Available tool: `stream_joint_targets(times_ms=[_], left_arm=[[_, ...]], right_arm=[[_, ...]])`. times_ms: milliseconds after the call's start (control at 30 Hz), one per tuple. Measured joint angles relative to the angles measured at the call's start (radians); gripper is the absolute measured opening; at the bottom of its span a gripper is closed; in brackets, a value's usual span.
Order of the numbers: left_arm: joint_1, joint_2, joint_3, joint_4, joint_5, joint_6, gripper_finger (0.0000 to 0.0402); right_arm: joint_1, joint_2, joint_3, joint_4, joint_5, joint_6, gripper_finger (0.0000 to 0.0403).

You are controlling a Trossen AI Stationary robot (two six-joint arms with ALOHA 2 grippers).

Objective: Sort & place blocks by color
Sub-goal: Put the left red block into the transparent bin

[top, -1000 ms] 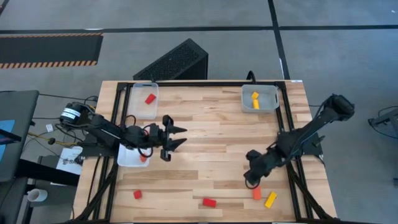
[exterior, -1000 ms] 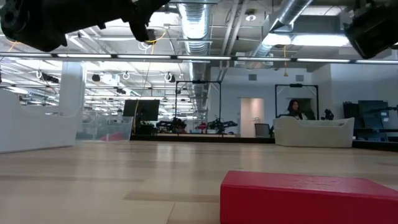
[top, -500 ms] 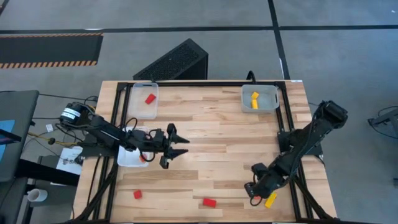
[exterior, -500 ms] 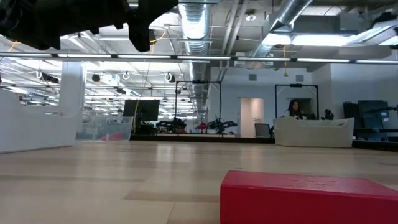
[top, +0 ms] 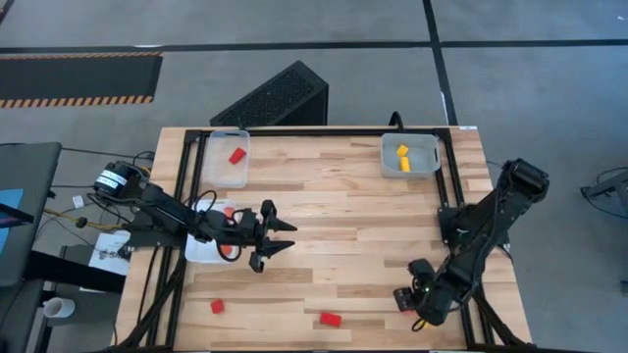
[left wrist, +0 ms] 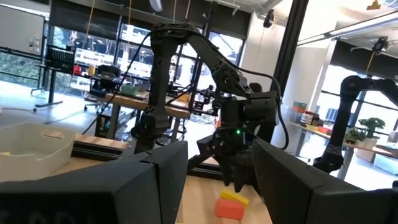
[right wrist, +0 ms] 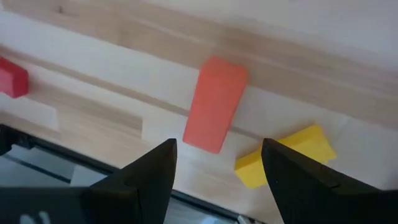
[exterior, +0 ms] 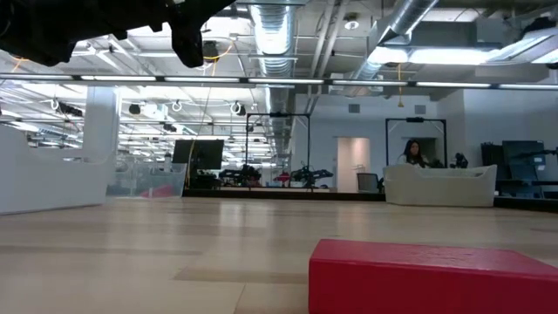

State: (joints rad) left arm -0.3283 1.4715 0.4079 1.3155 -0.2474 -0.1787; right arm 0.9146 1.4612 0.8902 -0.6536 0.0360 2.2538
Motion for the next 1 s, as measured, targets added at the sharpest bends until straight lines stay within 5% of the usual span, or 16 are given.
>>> stream_joint_targets(times_ms=[233, 400, 767, 1000], left_arm=[[0.000, 0.000, 0.000, 0.004, -0.001, 0.004, 0.0169], [0.000, 0.000, 0.000, 0.003, -0.002, 0.008, 0.0169], [0.000, 0.000, 0.000, 0.003, -0.003, 0.009, 0.0169], [0.000, 0.000, 0.000, -0.002, -0.002, 0.009, 0.0169]], right_arm=[[-0.040, 0.037, -0.001, 0.009, 0.038, -0.109, 0.0260], [-0.136, 0.085, 0.029, 0.108, 0.048, -0.407, 0.0260], [-0.287, 0.318, 0.374, 0.033, 0.053, -1.141, 0.0236], [-0.326, 0.477, 0.484, -0.035, -0.160, -1.270, 0.0227]])
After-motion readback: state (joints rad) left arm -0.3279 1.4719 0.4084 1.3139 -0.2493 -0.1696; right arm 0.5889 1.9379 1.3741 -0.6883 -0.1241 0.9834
